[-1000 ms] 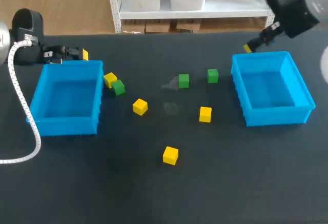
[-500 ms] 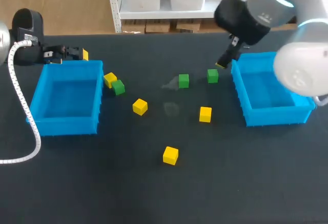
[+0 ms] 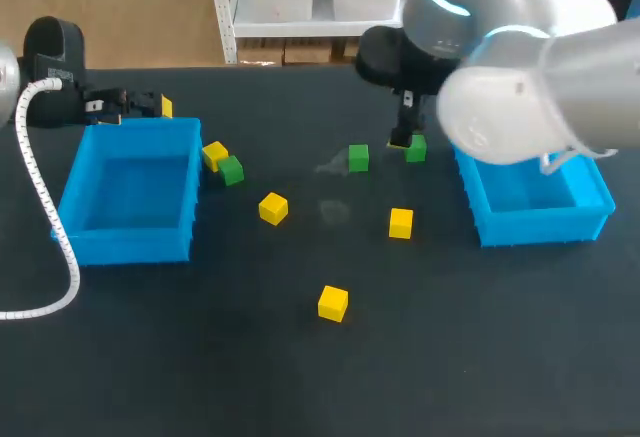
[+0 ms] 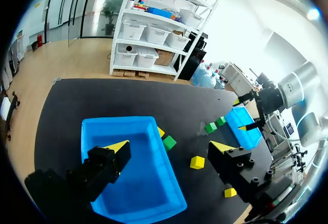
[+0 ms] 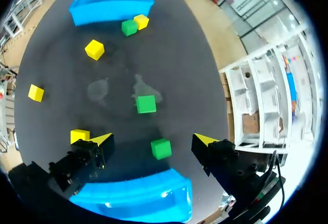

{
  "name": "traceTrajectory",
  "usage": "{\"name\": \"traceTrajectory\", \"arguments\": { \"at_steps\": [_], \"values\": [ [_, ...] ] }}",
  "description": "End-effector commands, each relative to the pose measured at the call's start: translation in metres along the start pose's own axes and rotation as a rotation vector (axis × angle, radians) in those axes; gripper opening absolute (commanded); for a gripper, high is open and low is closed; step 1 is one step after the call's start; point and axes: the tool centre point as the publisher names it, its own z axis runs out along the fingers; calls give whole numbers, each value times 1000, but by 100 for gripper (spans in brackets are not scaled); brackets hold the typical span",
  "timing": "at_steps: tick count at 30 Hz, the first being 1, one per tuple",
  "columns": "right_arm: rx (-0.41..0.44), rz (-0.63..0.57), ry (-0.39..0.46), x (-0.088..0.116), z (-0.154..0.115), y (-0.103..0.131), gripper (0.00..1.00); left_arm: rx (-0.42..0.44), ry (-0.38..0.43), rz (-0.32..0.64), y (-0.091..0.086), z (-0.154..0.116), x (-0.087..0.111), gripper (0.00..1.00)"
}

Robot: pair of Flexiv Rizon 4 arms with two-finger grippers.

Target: Put the green cubes in the right bin and the yellow cubes in the left bin.

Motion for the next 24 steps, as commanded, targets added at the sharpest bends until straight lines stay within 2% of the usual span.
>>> {"name": "traceTrajectory", "arguments": {
  "at_steps": [1, 16, 24],
  "values": [
    [-103, -25, 57, -15, 32, -15, 100, 12, -7, 2, 3, 0, 2, 100],
    [-144, -63, 136, -24, 90, -19, 100, 12, -7, 2, 3, 0, 2, 100],
    [-152, -82, 154, -29, 97, -9, 100, 12, -7, 2, 3, 0, 2, 100]
  ]
}}
